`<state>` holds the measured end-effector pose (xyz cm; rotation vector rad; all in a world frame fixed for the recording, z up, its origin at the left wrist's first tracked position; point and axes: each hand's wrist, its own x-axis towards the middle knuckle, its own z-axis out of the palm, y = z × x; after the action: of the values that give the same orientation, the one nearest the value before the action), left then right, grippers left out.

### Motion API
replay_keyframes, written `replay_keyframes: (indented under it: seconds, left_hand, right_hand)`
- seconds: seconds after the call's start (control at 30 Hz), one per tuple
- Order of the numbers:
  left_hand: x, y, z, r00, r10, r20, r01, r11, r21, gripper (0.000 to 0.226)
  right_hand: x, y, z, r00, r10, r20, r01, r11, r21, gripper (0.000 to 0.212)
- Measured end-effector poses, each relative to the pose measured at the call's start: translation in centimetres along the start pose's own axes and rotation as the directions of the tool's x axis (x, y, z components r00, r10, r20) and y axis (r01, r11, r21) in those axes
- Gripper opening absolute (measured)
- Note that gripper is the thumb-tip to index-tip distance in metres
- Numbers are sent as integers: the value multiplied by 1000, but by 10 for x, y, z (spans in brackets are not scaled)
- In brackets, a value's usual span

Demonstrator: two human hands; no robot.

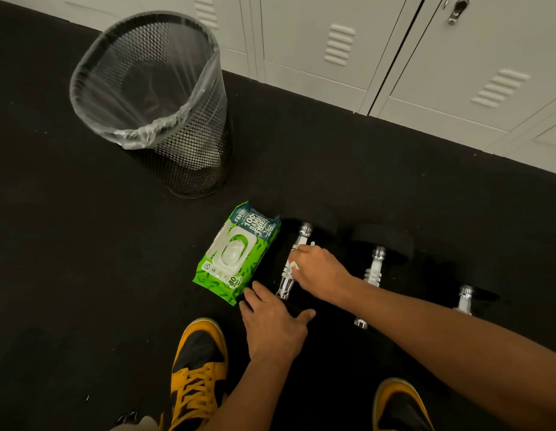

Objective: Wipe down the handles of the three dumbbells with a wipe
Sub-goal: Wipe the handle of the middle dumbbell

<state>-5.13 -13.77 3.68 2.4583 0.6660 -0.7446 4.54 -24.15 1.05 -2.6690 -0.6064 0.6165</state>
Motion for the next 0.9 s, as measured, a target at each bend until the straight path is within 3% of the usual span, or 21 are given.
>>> replay_keyframes:
  seconds: [0.23,0.7,0.8,0.9]
  left_hand:
    - [-2,-1,1,1000,12,-15,-12,1000,17,122]
    - [3,0,4,999,-37,-10,37,998,44,124]
    - [3,3,5,999,-50,-17,51,997,52,125]
    - [-1,8,7,998,-48,-32,50,996,68,124]
  right_hand:
    - [4,30,-8,982,121,-146,-112,991,74,18]
    - [-30,46,-8,964,225,-144,-178,942,284,19]
    - [-51,57,-9,978,182,-106,-158,966,204,21]
    - [-73,71,-10,993,86,-86,-84,996,18,25]
